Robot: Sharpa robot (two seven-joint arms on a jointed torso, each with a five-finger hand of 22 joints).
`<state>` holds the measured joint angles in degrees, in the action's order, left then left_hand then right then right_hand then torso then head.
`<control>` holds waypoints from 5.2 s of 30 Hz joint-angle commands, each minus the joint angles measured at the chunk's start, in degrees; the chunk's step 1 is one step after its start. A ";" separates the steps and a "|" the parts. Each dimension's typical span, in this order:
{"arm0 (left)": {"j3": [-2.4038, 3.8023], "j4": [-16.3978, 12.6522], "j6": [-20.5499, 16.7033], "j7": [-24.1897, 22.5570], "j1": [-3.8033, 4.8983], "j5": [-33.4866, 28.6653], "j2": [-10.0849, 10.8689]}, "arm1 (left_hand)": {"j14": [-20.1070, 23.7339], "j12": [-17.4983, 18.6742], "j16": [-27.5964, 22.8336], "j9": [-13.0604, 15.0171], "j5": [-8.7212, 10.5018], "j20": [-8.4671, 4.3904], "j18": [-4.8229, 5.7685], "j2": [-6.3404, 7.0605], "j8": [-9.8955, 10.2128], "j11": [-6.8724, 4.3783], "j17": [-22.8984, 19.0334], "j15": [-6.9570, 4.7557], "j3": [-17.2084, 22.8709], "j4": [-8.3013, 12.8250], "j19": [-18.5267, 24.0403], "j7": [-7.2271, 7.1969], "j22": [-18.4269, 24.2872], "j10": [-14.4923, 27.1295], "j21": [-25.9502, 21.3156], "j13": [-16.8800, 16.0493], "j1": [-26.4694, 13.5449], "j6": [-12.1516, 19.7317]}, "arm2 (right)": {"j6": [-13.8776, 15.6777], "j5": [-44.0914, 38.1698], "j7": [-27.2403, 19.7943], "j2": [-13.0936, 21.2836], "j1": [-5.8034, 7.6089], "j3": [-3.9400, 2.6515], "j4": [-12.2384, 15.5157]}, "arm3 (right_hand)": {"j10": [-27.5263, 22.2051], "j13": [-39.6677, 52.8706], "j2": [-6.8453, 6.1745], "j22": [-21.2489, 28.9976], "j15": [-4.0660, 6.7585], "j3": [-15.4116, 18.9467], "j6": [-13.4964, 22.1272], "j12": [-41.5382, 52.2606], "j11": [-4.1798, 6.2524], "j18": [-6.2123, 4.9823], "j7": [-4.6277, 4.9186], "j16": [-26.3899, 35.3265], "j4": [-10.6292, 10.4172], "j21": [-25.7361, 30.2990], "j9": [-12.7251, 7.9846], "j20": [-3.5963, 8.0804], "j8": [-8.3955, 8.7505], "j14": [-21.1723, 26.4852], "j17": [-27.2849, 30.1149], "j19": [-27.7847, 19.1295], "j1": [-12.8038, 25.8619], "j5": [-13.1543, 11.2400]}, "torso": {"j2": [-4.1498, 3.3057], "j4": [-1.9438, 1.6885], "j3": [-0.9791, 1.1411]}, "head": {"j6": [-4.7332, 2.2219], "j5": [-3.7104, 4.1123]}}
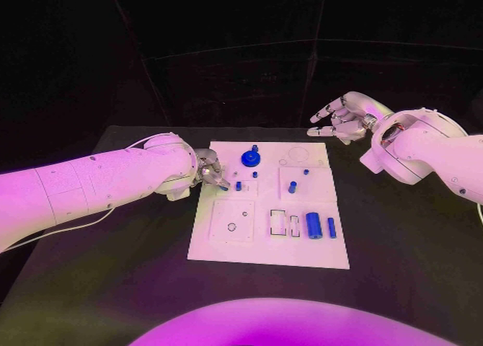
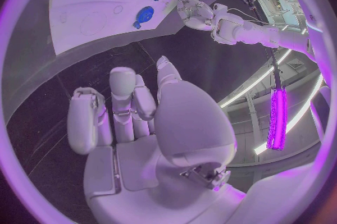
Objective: Assemble the parts on the task board
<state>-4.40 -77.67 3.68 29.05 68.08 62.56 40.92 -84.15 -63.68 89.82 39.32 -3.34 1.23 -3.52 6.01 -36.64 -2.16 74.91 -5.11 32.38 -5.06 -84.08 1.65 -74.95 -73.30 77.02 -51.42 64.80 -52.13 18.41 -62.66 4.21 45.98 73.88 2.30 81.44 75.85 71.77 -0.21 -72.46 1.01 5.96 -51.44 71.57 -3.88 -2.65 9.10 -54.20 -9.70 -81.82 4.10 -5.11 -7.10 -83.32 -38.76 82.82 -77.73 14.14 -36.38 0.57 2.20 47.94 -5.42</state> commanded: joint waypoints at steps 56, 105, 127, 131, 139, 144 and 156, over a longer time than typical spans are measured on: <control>2.12 -0.55 -12.41 -6.38 0.08 -2.52 0.72 | -5.85 1.24 0.18 -1.34 0.38 -0.51 -0.68 -3.36 -0.84 0.36 15.09 -0.25 -25.86 -11.68 -0.23 0.60 2.52 2.36 -3.65 3.22 -10.08 1.37 | 0.65 -0.17 -0.82 0.41 0.09 -0.03 -0.38 | -0.24 -0.35 0.03 0.72 0.00 0.65 0.42 -0.27 0.03 -1.05 -0.08 0.12 -0.45 0.58 -0.02 0.04 -0.25 0.07 0.13 -0.74 -0.04 0.23 | 0.04 -0.03 -0.15 | -0.51 0.51; -0.58 17.91 -9.66 -39.01 0.33 23.39 -13.43 | -0.24 41.67 -13.86 -28.38 0.17 4.56 -3.55 -1.82 25.92 7.25 -7.36 5.21 -22.71 1.71 3.80 5.91 16.90 19.65 -18.64 42.95 20.51 -2.33 | 0.49 -0.17 -0.47 -1.11 0.09 -0.03 -0.88 | -0.40 -0.42 0.53 0.90 -0.01 0.91 0.50 -0.27 0.03 -1.08 -0.07 0.12 -0.73 0.74 -0.02 -0.02 -0.41 0.08 0.13 -0.82 -0.80 1.69 | -0.03 0.02 -0.07 | -1.60 1.84; -1.47 19.84 -7.17 -38.71 -0.02 23.90 -15.47 | -0.44 43.22 -13.83 -29.48 0.17 4.25 -3.34 -2.02 26.81 6.90 -8.42 4.89 -21.60 2.12 3.33 5.75 15.76 17.29 -17.49 44.53 20.55 -4.00 | 0.38 -0.17 -0.46 -1.51 0.09 -0.03 -1.03 | -0.35 -0.36 0.70 0.87 -0.01 0.89 0.48 -0.20 0.04 -1.07 -0.08 0.11 -0.76 0.73 -0.02 -0.02 -0.46 0.08 0.13 -0.80 -0.97 1.89 | -0.03 -0.06 -0.11 | -1.27 2.11; -1.50 20.27 -7.14 -38.52 -0.10 24.62 -15.77 | -0.44 43.39 -13.83 -29.58 0.16 4.22 -3.34 -2.18 26.88 6.88 -8.53 4.87 -21.37 2.15 3.32 5.75 15.74 17.11 -17.46 44.68 20.59 -4.19 | 0.37 -0.17 -0.47 -1.57 0.09 -0.03 -1.07 | -0.35 -0.36 0.70 0.87 -0.01 0.89 0.48 -0.20 0.04 -1.07 -0.08 0.11 -0.76 0.73 -0.02 -0.02 -0.46 0.08 0.13 -0.80 -0.97 1.89 | -0.01 -0.08 -0.08 | -1.24 2.18; -1.52 20.79 -6.83 -38.31 -0.26 24.99 -16.25 | -0.49 44.03 -13.68 -30.01 0.13 4.11 -3.22 -2.58 27.18 6.69 -8.82 4.68 -20.39 2.19 3.18 5.70 15.20 15.80 -16.96 45.30 20.47 -5.11 | 0.32 -0.17 -0.47 -1.65 0.09 -0.03 -1.09 | -0.35 -0.36 0.70 0.87 -0.01 0.89 0.48 -0.20 0.04 -1.07 -0.08 0.11 -0.76 0.73 -0.02 -0.02 -0.46 0.08 0.13 -0.80 -0.97 1.89 | 0.00 -0.11 -0.06 | -1.18 2.35; -1.53 21.40 -6.49 -37.90 -0.40 25.03 -16.54 | -0.50 44.38 -13.61 -30.21 0.15 4.02 -3.21 -2.73 27.37 6.58 -8.94 4.63 -19.83 2.30 3.14 5.69 15.03 15.27 -16.80 45.58 20.54 -5.47 | 0.29 -0.17 -0.49 -1.72 0.09 -0.03 -1.11 | -0.29 -0.29 0.76 0.82 -0.01 0.90 0.44 -0.12 0.04 -1.06 -0.09 0.10 -0.77 0.71 -0.01 -0.02 -0.50 0.08 0.10 -0.78 -1.05 1.95 | 0.01 -0.09 -0.05 | -1.17 2.35; -1.53 21.85 -6.63 -37.29 -0.71 25.29 -16.76 | -0.67 45.01 -13.18 -30.48 0.17 3.68 -3.04 -3.52 27.26 6.06 -8.98 4.18 -17.50 2.98 2.80 5.61 14.01 12.53 -15.81 46.09 21.16 -7.75 | 0.30 -0.17 -0.44 -1.62 0.10 -0.03 -0.93 | -0.23 -0.21 0.78 0.80 0.00 0.91 0.42 -0.03 0.05 -1.06 -0.09 0.11 -0.78 0.70 0.00 -0.02 -0.51 0.08 0.13 -0.77 -1.07 1.97 | -0.06 -0.10 -0.08 | -1.19 2.59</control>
<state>-5.76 -55.81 -3.87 -8.92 67.64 87.01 24.12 -83.95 -19.01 76.44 8.90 -3.14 5.01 -7.55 2.86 -9.33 3.91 66.01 -0.62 14.64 -2.06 -80.92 7.27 -60.87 -60.51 60.89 -5.34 85.84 -59.59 18.53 -62.67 3.98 44.33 73.87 2.31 80.35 75.85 71.47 0.33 -71.58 1.01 6.64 -51.44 71.57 -3.89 -2.65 9.10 -54.20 -10.38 -81.36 4.10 -5.12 -7.31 -83.32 -38.70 82.41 -78.27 15.89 -36.37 0.49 2.13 46.73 -2.87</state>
